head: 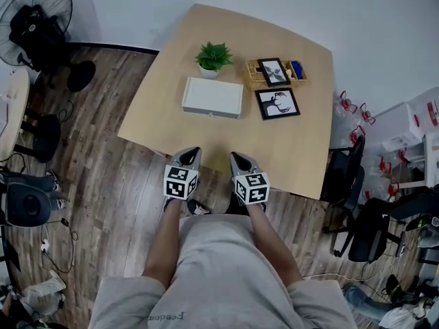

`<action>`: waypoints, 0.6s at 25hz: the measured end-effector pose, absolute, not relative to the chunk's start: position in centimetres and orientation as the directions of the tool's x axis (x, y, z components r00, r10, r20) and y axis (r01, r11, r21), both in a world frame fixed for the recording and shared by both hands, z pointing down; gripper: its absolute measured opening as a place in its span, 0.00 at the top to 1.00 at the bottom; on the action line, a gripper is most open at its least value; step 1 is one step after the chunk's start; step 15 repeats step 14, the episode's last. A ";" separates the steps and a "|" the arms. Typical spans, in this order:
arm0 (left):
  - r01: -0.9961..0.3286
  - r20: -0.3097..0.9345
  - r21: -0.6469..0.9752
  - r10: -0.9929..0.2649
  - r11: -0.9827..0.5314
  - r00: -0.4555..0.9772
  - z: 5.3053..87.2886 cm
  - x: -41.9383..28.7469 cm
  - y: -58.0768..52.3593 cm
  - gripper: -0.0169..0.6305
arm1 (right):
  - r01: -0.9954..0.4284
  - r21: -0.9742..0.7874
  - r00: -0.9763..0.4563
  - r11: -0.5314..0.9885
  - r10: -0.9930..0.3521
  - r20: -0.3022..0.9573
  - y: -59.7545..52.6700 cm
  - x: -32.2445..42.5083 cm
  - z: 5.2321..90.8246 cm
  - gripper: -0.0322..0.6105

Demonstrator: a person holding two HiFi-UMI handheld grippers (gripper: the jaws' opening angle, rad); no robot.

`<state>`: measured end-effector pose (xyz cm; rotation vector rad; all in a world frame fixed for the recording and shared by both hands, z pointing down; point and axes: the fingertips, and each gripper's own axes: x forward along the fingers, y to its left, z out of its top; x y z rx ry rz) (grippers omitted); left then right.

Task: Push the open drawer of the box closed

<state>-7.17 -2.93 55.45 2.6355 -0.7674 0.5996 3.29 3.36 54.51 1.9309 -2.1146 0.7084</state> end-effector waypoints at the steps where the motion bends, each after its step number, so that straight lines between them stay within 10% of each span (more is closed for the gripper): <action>1: -0.566 0.478 0.191 -0.428 -0.802 0.767 55.4 -7.1 -2.9 0.89 | -0.976 -0.215 -0.133 0.037 -0.884 0.448 3.4 3.3 54.5 0.95; 15: -0.562 0.476 0.193 -0.424 -0.804 0.770 55.5 -7.6 -2.9 0.89 | -0.982 -0.176 -0.137 0.063 -0.883 0.449 2.9 2.6 54.5 0.95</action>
